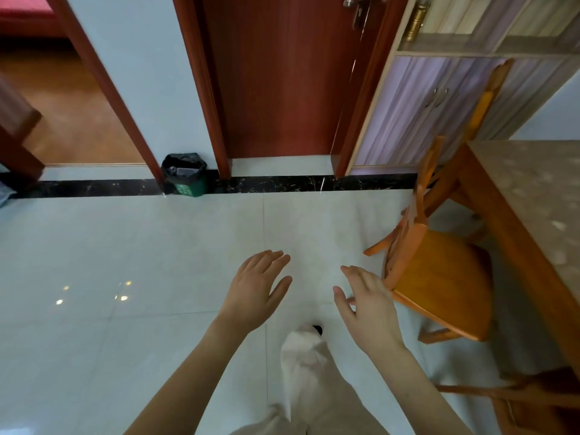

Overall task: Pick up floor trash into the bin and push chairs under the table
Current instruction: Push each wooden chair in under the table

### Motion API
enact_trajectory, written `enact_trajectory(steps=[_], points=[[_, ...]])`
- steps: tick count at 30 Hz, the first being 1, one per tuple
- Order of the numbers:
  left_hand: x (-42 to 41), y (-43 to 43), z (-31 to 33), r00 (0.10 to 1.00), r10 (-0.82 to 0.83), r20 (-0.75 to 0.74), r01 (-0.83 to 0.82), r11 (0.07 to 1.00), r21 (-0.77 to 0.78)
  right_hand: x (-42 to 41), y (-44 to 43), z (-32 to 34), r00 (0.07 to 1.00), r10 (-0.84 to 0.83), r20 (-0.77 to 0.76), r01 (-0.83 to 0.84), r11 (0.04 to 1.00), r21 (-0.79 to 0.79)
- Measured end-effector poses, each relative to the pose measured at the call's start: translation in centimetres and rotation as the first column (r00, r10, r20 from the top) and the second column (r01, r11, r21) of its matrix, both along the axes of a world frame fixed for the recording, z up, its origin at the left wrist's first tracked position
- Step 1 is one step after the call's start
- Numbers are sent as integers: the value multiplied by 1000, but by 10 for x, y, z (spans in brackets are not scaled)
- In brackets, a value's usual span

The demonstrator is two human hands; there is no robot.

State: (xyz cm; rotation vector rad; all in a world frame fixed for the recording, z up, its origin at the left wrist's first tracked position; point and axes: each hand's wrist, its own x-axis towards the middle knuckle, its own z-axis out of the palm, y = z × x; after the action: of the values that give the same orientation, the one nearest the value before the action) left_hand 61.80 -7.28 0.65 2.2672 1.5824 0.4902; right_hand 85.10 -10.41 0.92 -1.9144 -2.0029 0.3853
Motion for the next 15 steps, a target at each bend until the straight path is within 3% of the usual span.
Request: enact_trajectory(steps=[7, 15], points=[[30, 144, 7, 994, -80, -70, 80, 997, 1, 34, 149, -5, 999, -37, 27, 37, 999, 23], [96, 321, 53, 979, -201, -28, 203, 974, 103, 90, 262, 10, 971, -239, 33, 238, 971, 15]])
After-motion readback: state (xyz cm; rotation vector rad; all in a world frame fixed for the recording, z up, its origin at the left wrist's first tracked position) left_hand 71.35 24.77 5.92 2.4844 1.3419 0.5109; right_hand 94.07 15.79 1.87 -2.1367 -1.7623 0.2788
